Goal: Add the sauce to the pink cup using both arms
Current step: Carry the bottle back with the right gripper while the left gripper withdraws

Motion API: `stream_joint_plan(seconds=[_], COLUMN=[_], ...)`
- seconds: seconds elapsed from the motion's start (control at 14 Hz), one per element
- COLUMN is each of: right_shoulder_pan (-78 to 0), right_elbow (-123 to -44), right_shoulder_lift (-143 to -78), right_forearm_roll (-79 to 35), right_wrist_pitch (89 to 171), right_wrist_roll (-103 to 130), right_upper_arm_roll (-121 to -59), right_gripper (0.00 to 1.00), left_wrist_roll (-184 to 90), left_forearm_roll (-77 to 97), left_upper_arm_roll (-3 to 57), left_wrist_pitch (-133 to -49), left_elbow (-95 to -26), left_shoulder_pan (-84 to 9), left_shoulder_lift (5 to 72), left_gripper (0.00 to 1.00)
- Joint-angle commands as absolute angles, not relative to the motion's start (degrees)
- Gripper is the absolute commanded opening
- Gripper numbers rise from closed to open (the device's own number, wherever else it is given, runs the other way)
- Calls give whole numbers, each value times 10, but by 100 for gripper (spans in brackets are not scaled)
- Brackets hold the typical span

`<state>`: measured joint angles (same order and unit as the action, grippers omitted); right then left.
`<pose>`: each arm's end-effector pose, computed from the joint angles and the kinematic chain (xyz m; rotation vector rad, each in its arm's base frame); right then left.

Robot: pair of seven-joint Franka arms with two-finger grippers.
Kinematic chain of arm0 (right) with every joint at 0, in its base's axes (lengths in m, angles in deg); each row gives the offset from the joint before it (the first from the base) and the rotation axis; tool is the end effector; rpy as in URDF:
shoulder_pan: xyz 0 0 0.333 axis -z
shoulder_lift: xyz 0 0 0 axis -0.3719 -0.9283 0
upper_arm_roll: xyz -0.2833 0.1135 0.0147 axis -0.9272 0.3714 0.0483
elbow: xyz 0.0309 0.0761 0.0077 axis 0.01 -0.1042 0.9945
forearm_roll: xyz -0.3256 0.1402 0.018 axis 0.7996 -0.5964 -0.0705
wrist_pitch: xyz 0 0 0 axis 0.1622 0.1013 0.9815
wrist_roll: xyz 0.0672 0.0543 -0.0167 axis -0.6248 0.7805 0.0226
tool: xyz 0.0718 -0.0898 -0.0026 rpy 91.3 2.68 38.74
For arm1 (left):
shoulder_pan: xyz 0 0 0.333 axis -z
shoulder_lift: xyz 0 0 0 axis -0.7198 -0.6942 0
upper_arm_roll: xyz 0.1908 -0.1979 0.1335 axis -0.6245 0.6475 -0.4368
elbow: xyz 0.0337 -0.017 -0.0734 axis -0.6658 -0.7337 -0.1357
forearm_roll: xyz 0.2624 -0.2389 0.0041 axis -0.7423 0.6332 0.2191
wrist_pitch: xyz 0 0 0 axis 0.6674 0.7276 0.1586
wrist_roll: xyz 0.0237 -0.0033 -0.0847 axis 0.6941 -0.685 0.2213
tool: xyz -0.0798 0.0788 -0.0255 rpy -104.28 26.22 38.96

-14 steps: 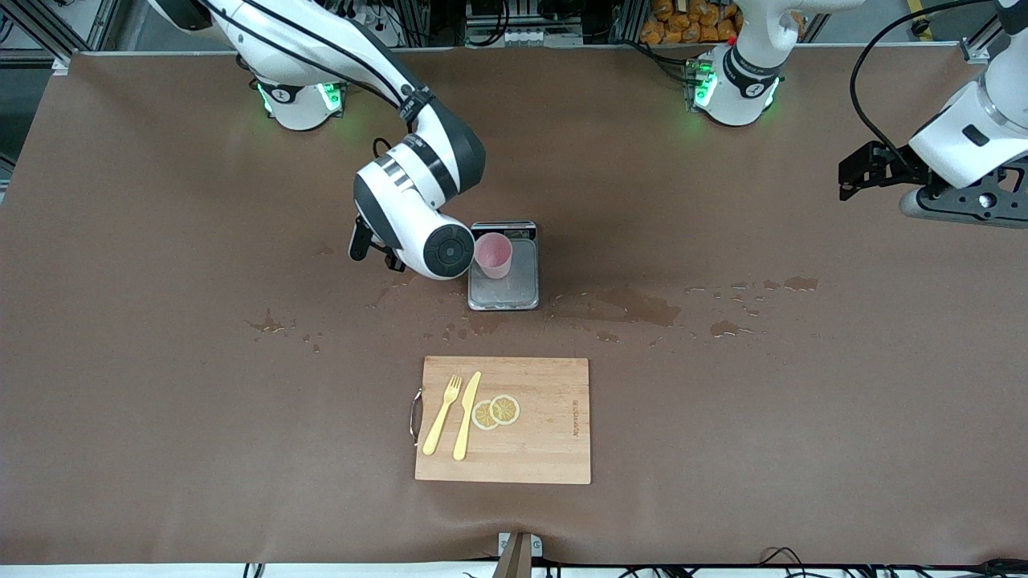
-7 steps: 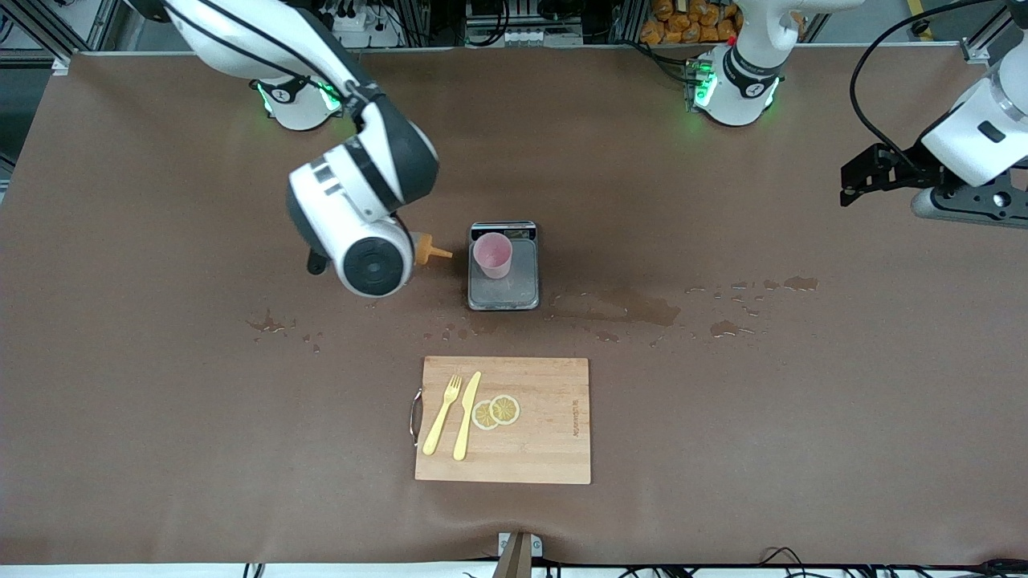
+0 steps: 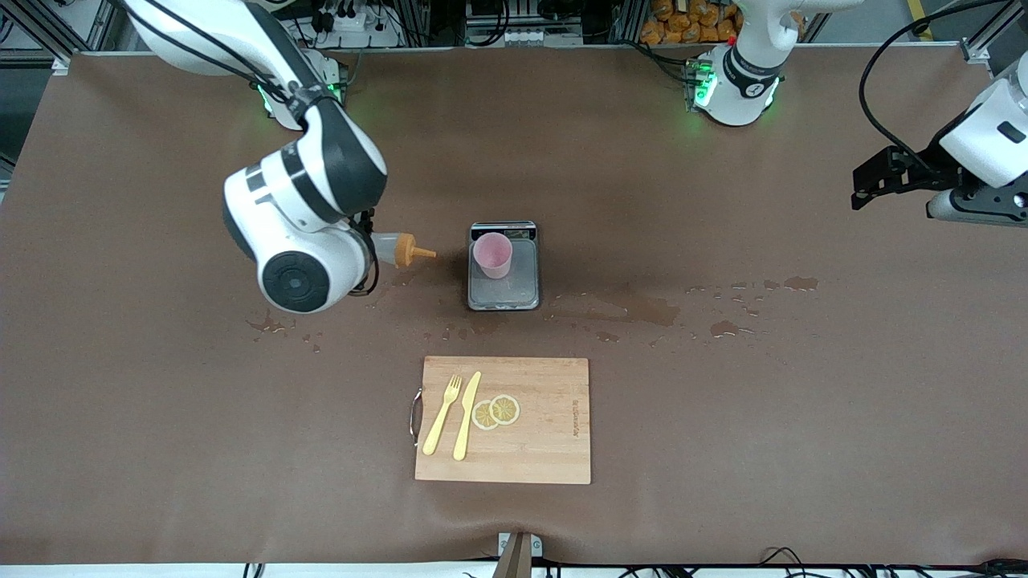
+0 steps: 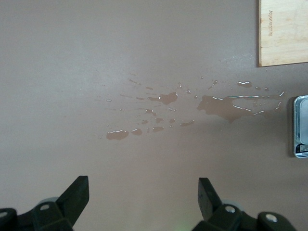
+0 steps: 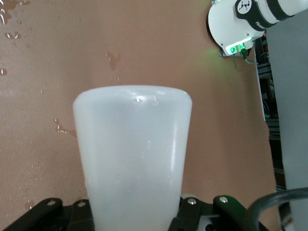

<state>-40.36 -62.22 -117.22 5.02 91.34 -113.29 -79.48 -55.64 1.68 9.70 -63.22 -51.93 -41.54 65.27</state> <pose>0.5409 0.2510 0.3937 1.7401 -2.0067 -0.5007 0.5052 -0.0497 0.6084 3.1301 -0.2042 -0.0194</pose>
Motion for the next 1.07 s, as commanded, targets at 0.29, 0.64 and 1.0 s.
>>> stream_joint_plan(seconds=[0.29, 0.64, 1.0], right_shoulder_pan=[-240, -163, -60], right_elbow=[-635, -657, -668], right_shoulder_lift=[-1126, -1133, -1171], right_forearm_roll=[-100, -174, -273], right_wrist_pitch=[880, 864, 827], right_wrist_roll=[-942, -788, -648], right_upper_arm_roll=[-788, -789, -789], right_gripper=[0, 0, 0], left_wrist_roll=[-563, -564, -570], left_forearm_roll=[29, 29, 28], left_upper_arm_roll=[96, 96, 97], left_wrist_pitch=[-631, -631, -622], left_elbow=[-525, -525, -523], left_shoulder_pan=[-423, -423, -423], left_shoulder_lift=[661, 662, 663], left_gripper=[100, 100, 100])
